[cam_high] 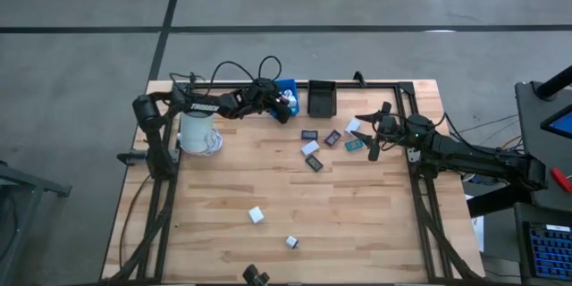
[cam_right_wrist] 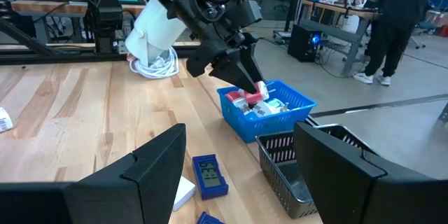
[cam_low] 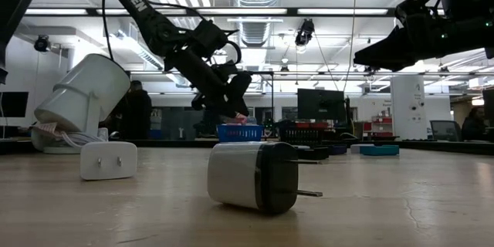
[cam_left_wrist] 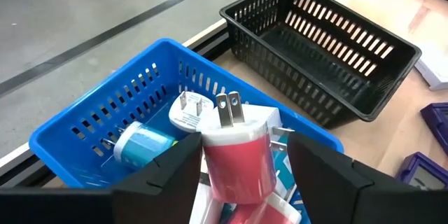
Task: Pick & Place Office items
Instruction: Put the small red adapter into the blue basket, then put the big white adapter into the blue basket
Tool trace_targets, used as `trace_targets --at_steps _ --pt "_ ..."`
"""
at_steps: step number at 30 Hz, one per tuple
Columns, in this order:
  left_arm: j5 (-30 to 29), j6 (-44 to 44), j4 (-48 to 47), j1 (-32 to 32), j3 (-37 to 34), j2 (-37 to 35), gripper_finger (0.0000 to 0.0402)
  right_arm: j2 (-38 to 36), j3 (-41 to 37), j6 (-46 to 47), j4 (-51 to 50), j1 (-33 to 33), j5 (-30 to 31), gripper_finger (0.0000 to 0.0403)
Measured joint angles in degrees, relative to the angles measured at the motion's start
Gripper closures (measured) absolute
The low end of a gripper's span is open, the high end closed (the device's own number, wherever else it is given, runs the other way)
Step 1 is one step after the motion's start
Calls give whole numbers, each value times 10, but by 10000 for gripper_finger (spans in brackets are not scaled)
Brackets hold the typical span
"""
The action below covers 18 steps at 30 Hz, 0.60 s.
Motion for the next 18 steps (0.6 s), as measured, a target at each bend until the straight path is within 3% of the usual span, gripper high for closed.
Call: trace_targets --at_steps 18 --pt "0 14 -5 1 -1 -41 183 0 0 0 0 0 0 147"
